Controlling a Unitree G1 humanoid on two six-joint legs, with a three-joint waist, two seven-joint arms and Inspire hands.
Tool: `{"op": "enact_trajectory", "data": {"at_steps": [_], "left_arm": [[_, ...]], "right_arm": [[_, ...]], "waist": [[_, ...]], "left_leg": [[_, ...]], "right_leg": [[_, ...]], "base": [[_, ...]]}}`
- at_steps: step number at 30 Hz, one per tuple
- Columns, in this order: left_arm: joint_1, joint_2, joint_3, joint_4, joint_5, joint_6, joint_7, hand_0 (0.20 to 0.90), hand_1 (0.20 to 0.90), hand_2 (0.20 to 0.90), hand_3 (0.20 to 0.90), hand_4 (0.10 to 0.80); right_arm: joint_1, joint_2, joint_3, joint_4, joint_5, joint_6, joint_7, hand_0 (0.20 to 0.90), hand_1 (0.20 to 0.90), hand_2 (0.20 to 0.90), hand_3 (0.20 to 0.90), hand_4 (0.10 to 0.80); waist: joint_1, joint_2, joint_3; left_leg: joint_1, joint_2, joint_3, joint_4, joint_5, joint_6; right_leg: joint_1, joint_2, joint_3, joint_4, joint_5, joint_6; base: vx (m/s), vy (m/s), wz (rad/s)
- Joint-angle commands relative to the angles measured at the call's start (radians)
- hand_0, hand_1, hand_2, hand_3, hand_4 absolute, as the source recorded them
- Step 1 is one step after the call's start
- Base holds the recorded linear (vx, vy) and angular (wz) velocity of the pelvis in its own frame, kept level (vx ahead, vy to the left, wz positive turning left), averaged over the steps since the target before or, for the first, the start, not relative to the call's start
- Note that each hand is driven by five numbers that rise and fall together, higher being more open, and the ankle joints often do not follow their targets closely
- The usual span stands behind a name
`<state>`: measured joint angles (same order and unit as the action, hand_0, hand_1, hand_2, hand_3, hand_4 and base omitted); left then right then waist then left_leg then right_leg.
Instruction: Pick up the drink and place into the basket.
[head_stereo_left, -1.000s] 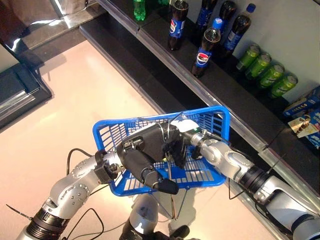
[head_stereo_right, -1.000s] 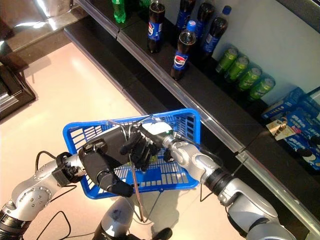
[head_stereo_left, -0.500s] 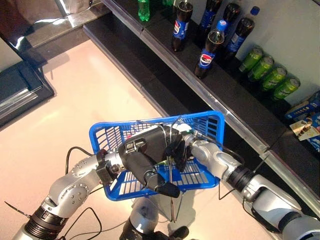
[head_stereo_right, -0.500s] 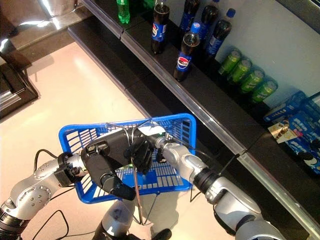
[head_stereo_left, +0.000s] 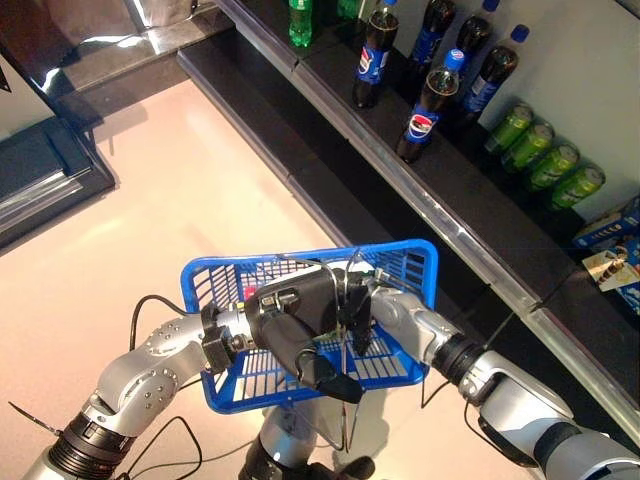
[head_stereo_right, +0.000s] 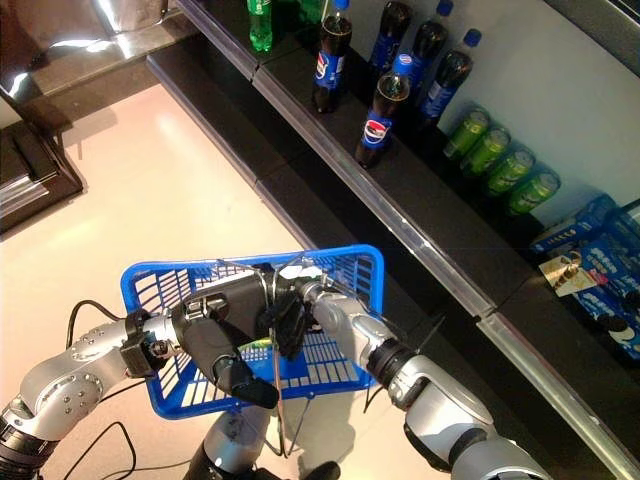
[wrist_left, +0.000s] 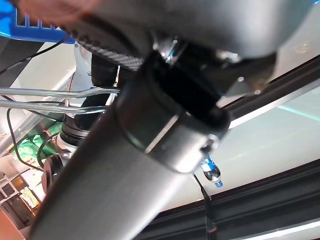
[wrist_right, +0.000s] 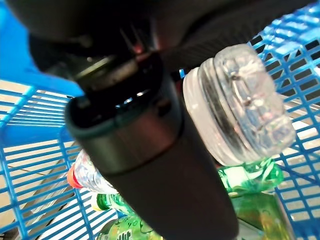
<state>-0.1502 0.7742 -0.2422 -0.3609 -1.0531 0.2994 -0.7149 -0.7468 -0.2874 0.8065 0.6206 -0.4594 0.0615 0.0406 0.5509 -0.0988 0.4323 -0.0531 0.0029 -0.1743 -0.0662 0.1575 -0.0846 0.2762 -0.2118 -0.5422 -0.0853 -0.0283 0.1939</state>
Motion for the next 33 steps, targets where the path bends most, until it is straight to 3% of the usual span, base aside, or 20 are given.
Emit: {"op": "enact_trajectory", "data": {"at_steps": [1,11,20,33], "left_arm": [[-0.126,-0.274,-0.057,-0.324,-0.251,-0.237,-0.202,0.300,0.300,0.300,0.200,0.100],[-0.094,-0.271,-0.017,-0.302,-0.225,-0.253,-0.128,0.300,0.300,0.300,0.200,0.100],[-0.015,-0.262,0.116,-0.269,-0.208,-0.308,-0.022,0.300,0.300,0.300,0.200,0.100],[0.051,-0.275,0.250,-0.232,-0.105,-0.368,0.128,0.300,0.300,0.300,0.200,0.100]], "right_arm": [[-0.007,0.093,0.052,0.136,0.057,0.015,-0.030,0.900,0.900,0.900,0.900,0.800],[0.025,0.053,0.019,0.075,0.069,0.033,-0.038,0.900,0.900,0.900,0.900,0.800],[0.108,-0.042,-0.035,-0.117,0.090,0.073,-0.036,0.900,0.900,0.900,0.900,0.800],[0.237,-0.098,-0.134,-0.303,0.152,0.027,-0.076,0.900,0.900,0.900,0.900,0.800]], "waist": [[-0.014,0.001,-0.412],[-0.032,0.004,-0.408],[-0.062,-0.009,-0.397],[-0.102,-0.007,-0.390]], "left_leg": [[0.050,0.000,-0.004,-0.021,-0.091,0.001],[0.052,0.008,0.016,-0.021,-0.091,0.000],[0.051,0.018,0.047,-0.021,-0.092,0.000],[0.064,0.030,0.078,-0.021,-0.103,0.001]], "right_leg": [[-0.069,0.010,0.017,0.005,0.088,-0.021],[-0.073,0.009,0.029,0.004,0.090,-0.019],[-0.083,0.005,0.037,0.006,0.091,-0.014],[-0.092,0.007,0.079,0.004,0.087,-0.012]], "base": [[0.000,0.000,0.00],[0.000,0.000,0.00],[-0.003,0.022,-0.07],[-0.002,-0.003,-0.07]]}}
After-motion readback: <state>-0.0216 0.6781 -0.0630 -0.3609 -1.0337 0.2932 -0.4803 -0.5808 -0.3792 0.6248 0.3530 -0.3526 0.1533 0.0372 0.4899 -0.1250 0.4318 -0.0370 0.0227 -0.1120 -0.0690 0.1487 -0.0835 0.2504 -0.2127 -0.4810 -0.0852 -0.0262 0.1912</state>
